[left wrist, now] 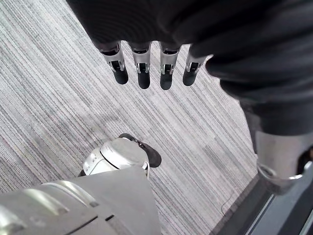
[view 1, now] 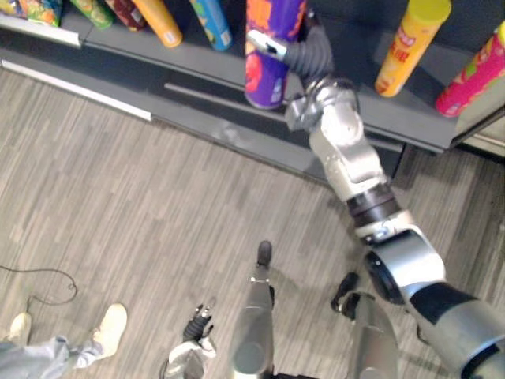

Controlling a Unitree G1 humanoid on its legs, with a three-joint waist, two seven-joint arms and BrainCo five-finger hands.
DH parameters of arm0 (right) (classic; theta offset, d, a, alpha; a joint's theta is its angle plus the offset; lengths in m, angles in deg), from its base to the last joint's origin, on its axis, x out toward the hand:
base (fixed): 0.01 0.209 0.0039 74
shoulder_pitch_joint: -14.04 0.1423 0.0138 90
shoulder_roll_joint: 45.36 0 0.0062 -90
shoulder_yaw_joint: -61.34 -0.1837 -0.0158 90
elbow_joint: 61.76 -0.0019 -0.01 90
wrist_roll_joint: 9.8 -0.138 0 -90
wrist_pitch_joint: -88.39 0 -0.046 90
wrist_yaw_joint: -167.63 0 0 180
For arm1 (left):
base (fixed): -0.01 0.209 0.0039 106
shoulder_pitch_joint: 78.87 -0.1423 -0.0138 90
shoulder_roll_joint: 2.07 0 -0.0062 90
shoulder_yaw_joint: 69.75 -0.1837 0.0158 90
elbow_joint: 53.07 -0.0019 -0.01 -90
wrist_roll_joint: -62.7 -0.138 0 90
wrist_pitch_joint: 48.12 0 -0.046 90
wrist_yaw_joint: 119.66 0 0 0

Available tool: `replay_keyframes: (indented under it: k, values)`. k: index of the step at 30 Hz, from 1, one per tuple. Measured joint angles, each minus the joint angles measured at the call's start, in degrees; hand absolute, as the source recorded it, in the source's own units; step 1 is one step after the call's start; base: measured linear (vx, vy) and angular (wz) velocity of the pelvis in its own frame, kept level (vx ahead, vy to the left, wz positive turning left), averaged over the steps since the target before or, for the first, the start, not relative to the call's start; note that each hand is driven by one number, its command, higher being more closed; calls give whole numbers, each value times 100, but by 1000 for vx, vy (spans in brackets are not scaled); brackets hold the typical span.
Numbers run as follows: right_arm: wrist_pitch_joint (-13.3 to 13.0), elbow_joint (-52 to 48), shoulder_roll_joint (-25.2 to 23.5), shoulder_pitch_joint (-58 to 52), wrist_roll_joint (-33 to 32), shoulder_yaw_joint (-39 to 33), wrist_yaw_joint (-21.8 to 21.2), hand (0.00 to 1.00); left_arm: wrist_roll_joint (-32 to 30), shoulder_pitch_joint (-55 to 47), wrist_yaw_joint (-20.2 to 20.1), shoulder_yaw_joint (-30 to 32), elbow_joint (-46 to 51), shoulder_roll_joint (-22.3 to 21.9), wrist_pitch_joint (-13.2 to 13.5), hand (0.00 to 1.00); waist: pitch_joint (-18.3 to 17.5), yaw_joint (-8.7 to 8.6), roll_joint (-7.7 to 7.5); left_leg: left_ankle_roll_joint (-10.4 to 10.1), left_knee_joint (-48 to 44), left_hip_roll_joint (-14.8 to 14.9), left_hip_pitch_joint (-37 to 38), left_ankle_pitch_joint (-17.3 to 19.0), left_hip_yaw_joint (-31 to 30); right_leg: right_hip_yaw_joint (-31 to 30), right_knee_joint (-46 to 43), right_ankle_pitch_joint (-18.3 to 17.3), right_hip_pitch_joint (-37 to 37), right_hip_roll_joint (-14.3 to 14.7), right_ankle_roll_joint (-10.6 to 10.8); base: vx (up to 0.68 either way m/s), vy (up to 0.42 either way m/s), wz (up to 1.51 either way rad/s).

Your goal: Put the gum and the chips on the shelf.

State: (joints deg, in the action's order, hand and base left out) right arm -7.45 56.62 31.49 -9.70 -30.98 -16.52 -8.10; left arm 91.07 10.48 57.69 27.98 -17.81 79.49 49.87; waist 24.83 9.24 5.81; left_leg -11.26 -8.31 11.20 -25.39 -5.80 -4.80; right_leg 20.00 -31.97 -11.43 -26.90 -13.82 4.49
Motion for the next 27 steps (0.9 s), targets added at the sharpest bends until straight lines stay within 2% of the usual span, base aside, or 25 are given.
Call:
replay_keyframes:
  k: [5,7,10,14,16,18,19,22,27]
  values:
    - [-43,-944,-58,-655,-343,189,-255,100,-77,-29,11,170,-12,1,-101,0,-139,-151,-234,-6,3,15,86,26,44,-5,60,-3,90,13,-4,46,-16,-3]
    - [-132,-1293,105,-1064,-512,129,-337,100,-224,-141,15,227,-12,4,-101,0,-245,-211,-382,3,12,23,208,59,107,-50,106,-2,188,27,-2,46,-6,-9]
    - [-211,-1460,224,-1671,-654,-247,-346,100,-245,-295,15,250,-48,0,-113,0,-442,-316,-505,8,12,51,339,133,189,-133,230,16,309,87,25,43,2,-12]
    - [-211,-1595,546,-2638,-702,-952,-199,100,-297,-429,11,363,-90,-16,-117,0,-539,-424,-550,33,12,60,582,213,277,-186,408,56,574,120,93,43,13,-11]
    - [-213,-2000,623,-3671,-977,-1321,-177,100,-451,-463,3,392,-170,-20,-126,0,-633,-482,-571,50,12,62,669,267,353,-212,500,78,657,127,114,62,17,-13]
    - [-204,-2238,595,-4324,-1160,-1352,-198,100,-490,-539,-1,394,-178,-24,-153,0,-696,-583,-619,56,12,63,725,300,421,-285,522,92,663,135,113,98,9,-19]
    - [-178,-2521,516,-5020,-1319,-1335,-261,100,-499,-606,-4,393,-183,-46,-204,0,-727,-683,-635,60,12,63,832,352,438,-319,570,100,766,148,128,99,0,-16]
    - [-117,-3013,448,-6214,-1646,-1321,-596,100,-683,-639,-32,395,-181,-65,-234,0,-820,-810,-660,61,10,89,980,438,539,-368,617,97,873,171,132,88,-7,-14]
    - [-14,-3411,187,-7409,-1762,-1043,-1076,100,-720,-682,-28,426,-194,-53,-231,0,-957,-959,-710,52,10,105,1170,524,599,-403,693,87,1052,194,142,38,-3,-7]
